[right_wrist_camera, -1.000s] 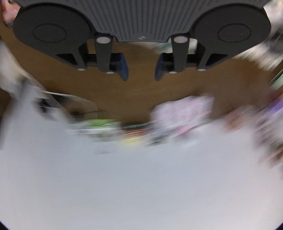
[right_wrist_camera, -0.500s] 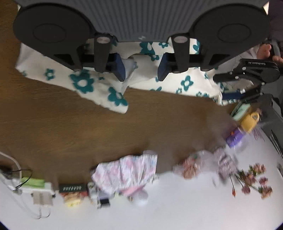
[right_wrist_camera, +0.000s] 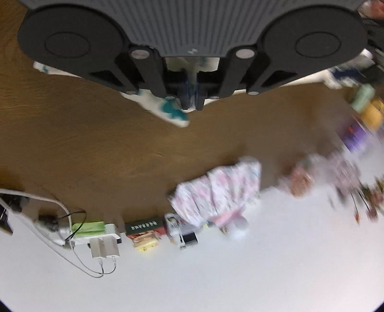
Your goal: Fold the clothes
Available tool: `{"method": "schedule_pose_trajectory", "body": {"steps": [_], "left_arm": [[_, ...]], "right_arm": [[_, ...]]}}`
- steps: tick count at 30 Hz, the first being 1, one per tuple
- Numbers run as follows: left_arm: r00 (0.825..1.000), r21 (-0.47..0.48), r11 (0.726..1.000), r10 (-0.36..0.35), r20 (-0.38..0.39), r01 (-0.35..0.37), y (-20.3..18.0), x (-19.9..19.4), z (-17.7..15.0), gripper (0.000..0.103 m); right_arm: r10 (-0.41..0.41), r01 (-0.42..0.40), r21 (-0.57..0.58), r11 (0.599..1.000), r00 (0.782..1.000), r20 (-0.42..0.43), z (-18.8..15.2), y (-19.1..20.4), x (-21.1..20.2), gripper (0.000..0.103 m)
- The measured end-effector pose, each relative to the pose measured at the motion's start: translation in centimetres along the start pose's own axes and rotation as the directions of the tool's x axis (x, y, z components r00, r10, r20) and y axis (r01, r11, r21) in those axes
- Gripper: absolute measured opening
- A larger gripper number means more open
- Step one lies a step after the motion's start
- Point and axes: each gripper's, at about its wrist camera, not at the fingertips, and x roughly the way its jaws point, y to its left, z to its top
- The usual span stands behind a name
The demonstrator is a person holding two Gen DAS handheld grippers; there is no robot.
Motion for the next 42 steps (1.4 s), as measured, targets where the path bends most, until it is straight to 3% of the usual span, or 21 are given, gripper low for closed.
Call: {"method": "schedule_pose_trajectory", "body": {"steps": [1,3,5,7,9,10,12,15,18,20,22,23,25,28,31,32,36,38,42], "left_arm": [[1.0,0.0,1.0,0.011,0.005,-0.011,-0.1,-0.3,0.2,0.07],[0.999,0.012,1.0,-0.007,0.043,0.007,-0.6,-1.6,0.6,0.07],[0.997,0.025,0.999,-0.041,0.059,0.039,-0.9,-2.0,0.8,0.071],[0.997,0.043,0.997,-0.062,0.05,0.059,-1.3,-1.7,0.7,0.071],[0.999,0.055,0.998,-0.042,0.01,0.041,-1.6,-0.5,0.5,0.071],[1.0,0.063,0.998,-0.02,-0.006,0.02,-1.7,0.0,0.3,0.07],[1.0,0.062,0.998,-0.012,-0.004,0.012,-1.6,0.1,0.0,0.071],[1.0,0.048,0.999,0.009,-0.018,-0.008,-1.2,-0.4,-0.4,0.071],[0.994,0.053,0.993,0.104,-0.039,-0.102,-1.2,-1.4,-0.7,0.071],[0.984,0.064,0.983,0.176,-0.011,-0.175,-2.0,-2.9,-0.5,0.071],[0.989,0.069,0.987,0.14,0.036,-0.142,-3.4,-4.2,-0.2,0.071],[0.994,0.079,0.992,0.095,0.05,-0.099,-4.2,-4.5,-0.2,0.072],[0.998,0.127,0.991,0.033,0.049,-0.039,-5.7,-4.5,-0.4,0.072],[0.999,0.172,0.985,0.026,0.018,-0.029,-7.1,-3.5,-1.4,0.072],[1.0,0.124,0.992,0.01,0.003,-0.011,-6.7,-3.0,-2.1,0.072],[1.0,0.115,0.993,0.013,0.001,-0.013,-6.5,-3.1,-2.2,0.073],[0.999,0.084,0.996,0.038,0.031,-0.041,-6.1,-5.0,-2.3,0.072],[0.998,0.05,0.999,-0.005,0.058,0.003,-6.0,-6.4,-2.2,0.072],[0.993,0.023,0.995,-0.096,0.07,0.095,-6.9,-7.7,-2.8,0.074]], "right_arm": [[-0.029,0.029,-0.033,0.999,0.999,0.014,-0.1,0.4,-0.4,0.023],[-0.058,0.062,-0.088,0.994,0.997,0.051,-0.2,0.9,-1.6,0.034],[-0.048,0.059,-0.132,0.989,0.996,0.08,0.0,1.3,-3.5,0.031],[0.032,-0.029,-0.172,0.985,0.999,0.017,-0.2,1.9,-4.3,0.017],[0.122,-0.134,-0.192,0.972,0.99,-0.072,-0.6,2.3,-4.4,0.016],[0.116,-0.134,-0.196,0.971,0.988,-0.097,-1.0,2.5,-3.9,0.016],[0.086,-0.113,-0.205,0.972,0.987,-0.135,-1.9,2.7,-2.7,0.016],[-0.081,0.062,-0.191,0.98,0.993,-0.092,-1.8,1.4,-1.6,0.016],[-0.183,0.179,-0.148,0.973,0.983,-0.019,-1.0,-0.4,-2.8,0.018],[-0.13,0.127,-0.146,0.981,0.991,-0.011,-0.7,-1.0,-3.5,0.02],[-0.068,0.066,-0.146,0.987,0.998,-0.006,-0.5,-1.6,-4.2,0.022],[-0.009,0.005,-0.13,0.991,0.999,-0.031,-0.6,-1.9,-4.0,0.024],[0.036,-0.043,-0.088,0.995,0.996,-0.082,-0.8,-2.5,-3.0,0.025],[-0.059,0.059,0.009,0.998,0.996,-0.062,0.0,-4.3,-2.5,0.024],[-0.124,0.123,0.157,0.98,0.992,-0.003,1.2,-6.9,-3.6,0.025],[-0.142,0.138,0.159,0.978,0.99,0.015,1.3,-7.2,-4.3,0.025],[-0.066,0.065,0.042,0.997,0.998,0.02,0.4,-5.8,-7.2,0.027],[-0.02,0.02,-0.068,0.998,1.0,-0.004,-1.1,-4.1,-8.7,0.027],[-0.034,0.033,-0.106,0.994,0.999,-0.014,-2.2,-3.9,-9.3,0.027]]}}
